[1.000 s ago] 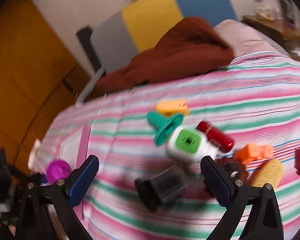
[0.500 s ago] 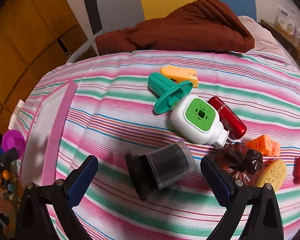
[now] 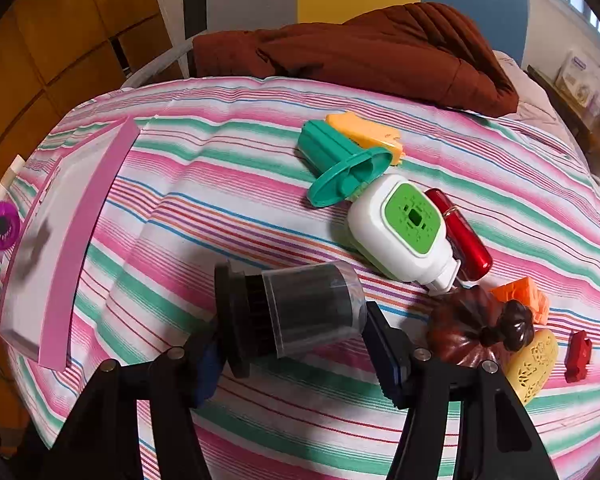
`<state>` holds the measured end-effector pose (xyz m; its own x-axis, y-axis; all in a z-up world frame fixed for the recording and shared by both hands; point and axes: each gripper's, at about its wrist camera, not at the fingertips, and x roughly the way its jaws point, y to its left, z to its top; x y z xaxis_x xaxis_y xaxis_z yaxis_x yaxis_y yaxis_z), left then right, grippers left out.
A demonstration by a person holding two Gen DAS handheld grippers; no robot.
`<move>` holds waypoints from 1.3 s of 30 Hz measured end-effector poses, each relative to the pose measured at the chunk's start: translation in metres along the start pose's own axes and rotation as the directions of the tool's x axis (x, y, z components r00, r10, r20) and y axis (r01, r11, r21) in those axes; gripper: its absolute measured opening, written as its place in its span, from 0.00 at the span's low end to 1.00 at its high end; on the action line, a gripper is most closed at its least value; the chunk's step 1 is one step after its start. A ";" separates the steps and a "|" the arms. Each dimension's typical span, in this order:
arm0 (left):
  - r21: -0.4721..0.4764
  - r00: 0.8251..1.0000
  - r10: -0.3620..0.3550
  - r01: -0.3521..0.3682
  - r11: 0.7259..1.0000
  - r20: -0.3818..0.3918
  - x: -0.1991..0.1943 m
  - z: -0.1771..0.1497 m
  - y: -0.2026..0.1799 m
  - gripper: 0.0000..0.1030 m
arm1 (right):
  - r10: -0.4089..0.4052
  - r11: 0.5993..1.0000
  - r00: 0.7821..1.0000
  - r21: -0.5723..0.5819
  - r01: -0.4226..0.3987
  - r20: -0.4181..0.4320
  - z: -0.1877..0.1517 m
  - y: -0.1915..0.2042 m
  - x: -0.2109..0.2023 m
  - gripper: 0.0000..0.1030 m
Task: Organize rigid objects
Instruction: 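Carry the purple suction cup with the left gripper while the right gripper grasps the black cup, then lower the purple suction cup into the white tray and open the left gripper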
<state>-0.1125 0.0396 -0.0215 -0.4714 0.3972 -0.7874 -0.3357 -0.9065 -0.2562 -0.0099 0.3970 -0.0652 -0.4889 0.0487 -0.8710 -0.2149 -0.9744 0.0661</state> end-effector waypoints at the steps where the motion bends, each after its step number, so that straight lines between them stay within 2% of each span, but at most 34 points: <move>1: -0.005 1.000 -0.001 0.001 1.000 -0.005 0.003 0.005 0.004 0.43 | -0.003 1.000 1.000 0.003 0.003 0.006 0.000 -0.001 -0.001 0.61; 8: -0.032 0.999 0.039 -0.039 0.999 -0.012 0.037 0.042 0.026 0.43 | -0.018 1.000 1.000 -0.017 0.018 0.015 -0.001 0.001 -0.002 0.61; 15: 0.003 0.988 0.146 -0.146 0.989 -0.043 0.072 0.057 0.035 0.46 | -0.022 0.999 1.000 -0.032 0.022 0.017 -0.001 0.004 -0.001 0.61; 17: -0.009 0.986 0.159 -0.160 0.987 -0.052 0.076 0.060 0.037 0.63 | -0.024 0.999 1.000 -0.035 0.025 0.018 -0.001 0.005 -0.001 0.61; 19: -0.016 0.988 0.152 -0.152 0.988 -0.030 0.071 0.062 0.037 0.75 | -0.029 0.999 0.999 -0.042 0.030 0.021 -0.001 0.006 -0.001 0.61; 22: -0.019 0.988 0.157 -0.157 0.987 -0.002 0.060 0.062 0.038 0.76 | -0.041 0.998 0.999 -0.055 0.042 0.023 -0.001 0.007 0.000 0.60; 26: 0.009 0.984 0.171 -0.171 0.985 0.046 0.034 0.051 0.033 0.76 | -0.047 0.997 0.999 -0.058 0.048 0.025 -0.001 0.009 0.000 0.60; 32: 0.056 0.980 0.166 -0.173 0.983 0.112 -0.007 0.015 0.012 0.76 | -0.058 0.996 0.998 -0.073 0.060 0.033 -0.002 0.012 -0.001 0.60; 39: 0.055 0.984 0.127 -0.134 0.989 0.122 -0.035 -0.028 -0.018 0.75 | -0.061 0.995 0.997 -0.072 0.064 0.037 -0.002 0.014 -0.002 0.60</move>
<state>-0.0670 0.0377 -0.0053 -0.6064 0.2935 -0.7390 -0.3136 -0.9423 -0.1170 -0.0099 0.3830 -0.0638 -0.5057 0.1165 -0.8548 -0.1844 -0.9825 -0.0248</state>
